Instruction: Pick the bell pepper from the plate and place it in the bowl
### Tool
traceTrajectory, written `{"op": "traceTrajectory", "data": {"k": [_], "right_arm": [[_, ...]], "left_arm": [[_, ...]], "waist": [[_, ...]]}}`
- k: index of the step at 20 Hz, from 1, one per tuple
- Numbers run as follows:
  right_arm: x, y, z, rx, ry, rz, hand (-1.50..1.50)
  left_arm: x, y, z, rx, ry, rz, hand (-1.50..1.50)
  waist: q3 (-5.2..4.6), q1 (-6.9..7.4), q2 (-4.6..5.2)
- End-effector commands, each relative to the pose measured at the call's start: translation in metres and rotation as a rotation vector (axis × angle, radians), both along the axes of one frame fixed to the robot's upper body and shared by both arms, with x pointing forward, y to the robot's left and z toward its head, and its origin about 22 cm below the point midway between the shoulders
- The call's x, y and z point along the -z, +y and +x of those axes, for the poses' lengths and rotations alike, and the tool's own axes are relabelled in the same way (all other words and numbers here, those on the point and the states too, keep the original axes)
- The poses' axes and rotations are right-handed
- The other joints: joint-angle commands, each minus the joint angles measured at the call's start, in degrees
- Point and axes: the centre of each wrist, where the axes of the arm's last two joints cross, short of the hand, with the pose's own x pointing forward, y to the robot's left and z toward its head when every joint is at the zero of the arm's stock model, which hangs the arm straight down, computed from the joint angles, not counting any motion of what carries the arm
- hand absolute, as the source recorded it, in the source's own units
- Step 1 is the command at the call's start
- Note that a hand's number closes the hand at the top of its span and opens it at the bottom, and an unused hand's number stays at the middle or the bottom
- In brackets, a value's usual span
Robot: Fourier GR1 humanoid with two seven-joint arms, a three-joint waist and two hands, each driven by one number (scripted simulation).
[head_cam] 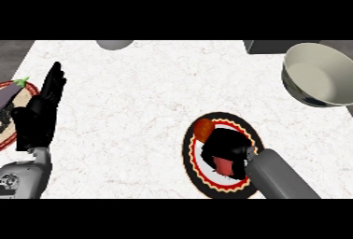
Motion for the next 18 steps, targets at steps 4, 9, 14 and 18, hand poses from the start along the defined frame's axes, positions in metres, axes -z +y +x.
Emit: {"op": "traceTrajectory", "data": {"k": [4,9,14,18], "right_arm": [[0.001,0.024,-0.026,0.569,0.025,0.09,1.5],[-0.042,0.029,-0.058,0.734,0.008,0.334,1.5],[-0.108,0.015,-0.079,0.852,-0.116,0.596,1.5],[-0.137,-0.005,-0.105,1.031,-0.213,0.62,1.5]], "left_arm": [[0.001,-0.001,0.0,-0.023,0.005,0.002,0.0],[0.004,0.003,-0.007,-0.01,0.011,0.004,0.0],[0.01,-0.009,-0.007,-0.017,0.002,0.01,0.0],[0.003,0.004,-0.007,0.019,-0.005,-0.009,0.0]], "waist": [[0.31,-1.19,0.23],[0.36,-0.34,0.21],[0.37,-0.23,0.35],[0.38,0.98,0.75]]}}
